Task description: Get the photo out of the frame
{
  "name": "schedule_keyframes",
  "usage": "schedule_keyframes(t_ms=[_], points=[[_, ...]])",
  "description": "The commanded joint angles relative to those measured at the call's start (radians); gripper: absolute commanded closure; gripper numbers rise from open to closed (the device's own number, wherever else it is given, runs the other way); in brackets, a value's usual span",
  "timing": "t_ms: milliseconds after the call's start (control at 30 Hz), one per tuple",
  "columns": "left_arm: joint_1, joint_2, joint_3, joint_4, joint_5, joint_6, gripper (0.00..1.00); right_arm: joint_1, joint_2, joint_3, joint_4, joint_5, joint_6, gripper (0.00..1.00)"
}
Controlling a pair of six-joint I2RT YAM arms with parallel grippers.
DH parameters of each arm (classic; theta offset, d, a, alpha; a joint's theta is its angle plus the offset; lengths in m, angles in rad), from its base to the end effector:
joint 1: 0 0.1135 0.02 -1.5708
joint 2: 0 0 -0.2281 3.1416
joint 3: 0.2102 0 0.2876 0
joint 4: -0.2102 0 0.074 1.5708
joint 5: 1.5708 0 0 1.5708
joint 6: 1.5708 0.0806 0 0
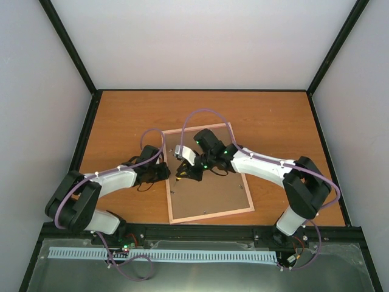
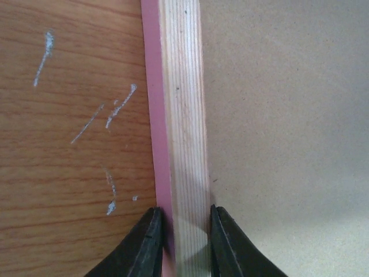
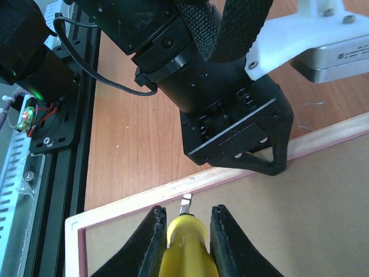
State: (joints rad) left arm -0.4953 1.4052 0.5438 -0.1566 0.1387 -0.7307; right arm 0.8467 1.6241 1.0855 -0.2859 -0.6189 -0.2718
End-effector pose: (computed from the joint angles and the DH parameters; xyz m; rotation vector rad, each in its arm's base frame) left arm 0.2515 -0.1486 0.0332 -0.2648 2.6932 -0.5953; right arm 0.2294 0.3300 0.1460 -1.5354 1.8841 1.0071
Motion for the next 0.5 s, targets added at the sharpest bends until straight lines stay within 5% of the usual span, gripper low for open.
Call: schedule_keyframes(t_ms=[0,467], points=[[-0.010,-0.016,-0.023,0.037,0.012,-0.022,0.80,0.021,0.032,0.010,0.065,-0.036,0.053,0.97],[-0.011,-0.002,-0.052,0.075,0.013,-0.042,0.99,0.027,0.076,-0.014,0.057,-0.098,0.044,0.97]])
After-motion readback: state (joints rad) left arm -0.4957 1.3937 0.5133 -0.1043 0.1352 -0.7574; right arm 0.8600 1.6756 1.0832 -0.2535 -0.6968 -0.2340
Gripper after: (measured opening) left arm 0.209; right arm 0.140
